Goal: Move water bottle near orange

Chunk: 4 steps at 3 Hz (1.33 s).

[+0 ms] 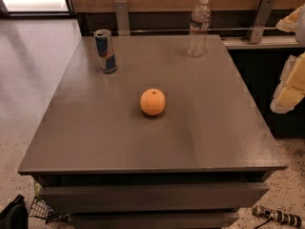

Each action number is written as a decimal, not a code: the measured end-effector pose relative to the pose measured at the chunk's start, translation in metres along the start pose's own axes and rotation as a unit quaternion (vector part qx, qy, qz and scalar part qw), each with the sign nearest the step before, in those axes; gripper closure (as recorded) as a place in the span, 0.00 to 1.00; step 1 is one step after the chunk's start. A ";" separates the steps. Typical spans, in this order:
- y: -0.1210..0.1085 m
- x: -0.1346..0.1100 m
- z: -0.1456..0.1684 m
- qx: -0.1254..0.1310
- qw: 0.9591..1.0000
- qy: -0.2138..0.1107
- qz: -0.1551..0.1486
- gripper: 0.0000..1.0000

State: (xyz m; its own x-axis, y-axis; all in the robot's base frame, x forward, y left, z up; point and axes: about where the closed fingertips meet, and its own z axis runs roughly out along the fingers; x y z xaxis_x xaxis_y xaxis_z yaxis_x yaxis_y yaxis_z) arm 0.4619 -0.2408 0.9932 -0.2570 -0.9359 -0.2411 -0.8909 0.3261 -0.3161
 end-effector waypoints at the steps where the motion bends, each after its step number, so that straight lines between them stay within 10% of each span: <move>1: -0.041 0.012 0.001 0.033 0.999 -0.034 0.022 0.00; 2: -0.134 -0.004 0.010 0.106 0.979 -0.166 0.052 0.00; 3: -0.194 -0.031 0.015 0.160 0.933 -0.312 0.083 0.00; 4: -0.206 -0.034 0.027 0.172 0.898 -0.384 0.130 0.00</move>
Offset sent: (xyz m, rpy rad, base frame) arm 0.1865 -0.0548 0.0746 0.4384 -0.4642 -0.0500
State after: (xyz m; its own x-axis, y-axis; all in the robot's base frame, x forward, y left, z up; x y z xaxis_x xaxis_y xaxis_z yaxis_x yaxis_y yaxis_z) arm 0.6645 -0.2728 1.0413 0.0123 -0.4962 -0.8681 -0.6358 0.6662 -0.3898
